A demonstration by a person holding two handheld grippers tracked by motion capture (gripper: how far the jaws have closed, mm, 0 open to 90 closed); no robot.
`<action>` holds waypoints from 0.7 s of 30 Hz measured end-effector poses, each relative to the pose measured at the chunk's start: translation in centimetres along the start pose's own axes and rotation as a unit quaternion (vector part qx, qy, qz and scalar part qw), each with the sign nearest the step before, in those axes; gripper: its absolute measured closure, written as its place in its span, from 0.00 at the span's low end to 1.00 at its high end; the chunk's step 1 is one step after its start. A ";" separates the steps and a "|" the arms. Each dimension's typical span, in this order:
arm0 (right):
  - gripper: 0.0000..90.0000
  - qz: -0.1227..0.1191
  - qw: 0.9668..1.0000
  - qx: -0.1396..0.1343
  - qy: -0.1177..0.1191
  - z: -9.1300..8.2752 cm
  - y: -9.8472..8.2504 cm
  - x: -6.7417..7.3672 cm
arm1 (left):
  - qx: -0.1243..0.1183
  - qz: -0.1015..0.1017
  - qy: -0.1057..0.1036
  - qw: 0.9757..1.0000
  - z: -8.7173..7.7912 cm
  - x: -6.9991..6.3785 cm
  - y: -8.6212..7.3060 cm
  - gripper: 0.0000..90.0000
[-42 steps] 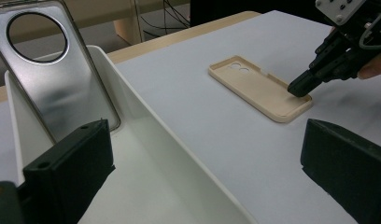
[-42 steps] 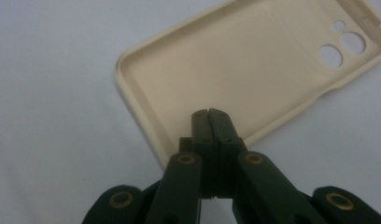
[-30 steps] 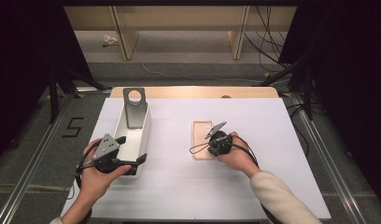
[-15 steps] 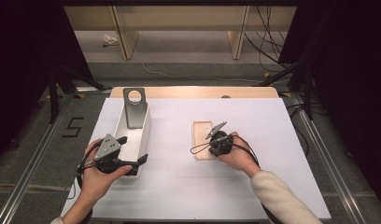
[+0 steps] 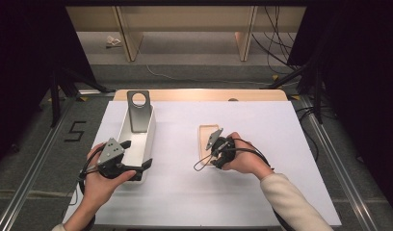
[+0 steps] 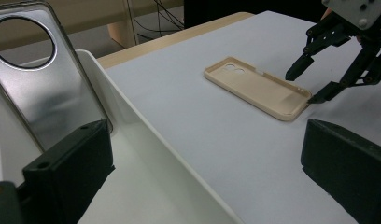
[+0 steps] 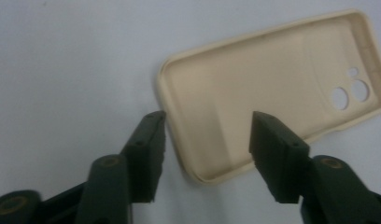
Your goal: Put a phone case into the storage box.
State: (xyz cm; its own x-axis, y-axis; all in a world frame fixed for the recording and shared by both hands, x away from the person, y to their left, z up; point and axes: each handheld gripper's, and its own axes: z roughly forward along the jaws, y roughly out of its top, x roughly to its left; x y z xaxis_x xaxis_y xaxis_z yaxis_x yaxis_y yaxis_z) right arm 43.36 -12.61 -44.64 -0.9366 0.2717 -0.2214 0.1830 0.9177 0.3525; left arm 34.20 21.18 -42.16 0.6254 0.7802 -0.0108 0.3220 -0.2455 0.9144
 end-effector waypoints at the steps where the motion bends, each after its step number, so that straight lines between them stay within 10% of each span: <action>1: 0.44 -0.005 1.000 0.009 0.006 0.1 0.1 0.1 | 0.000 0.000 0.000 1.000 0.0 0.0 0.0 0.02; 12: 0.36 -0.080 0.994 0.070 0.012 1.3 1.3 -0.1 | 0.000 0.000 -0.002 1.000 0.0 0.0 0.0 0.02; 21: 0.38 -0.092 0.991 0.092 0.011 1.8 2.2 -0.4 | 0.000 0.000 -0.004 1.000 0.0 0.0 0.0 0.02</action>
State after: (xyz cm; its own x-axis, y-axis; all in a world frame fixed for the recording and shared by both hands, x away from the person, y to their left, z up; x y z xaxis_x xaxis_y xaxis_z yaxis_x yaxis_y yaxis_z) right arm 44.69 -10.16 -45.44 -0.9651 0.0910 -0.2456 0.0588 0.9891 0.1352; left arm 34.20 21.15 -42.19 0.6314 0.7753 -0.0140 0.3219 -0.2456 0.9144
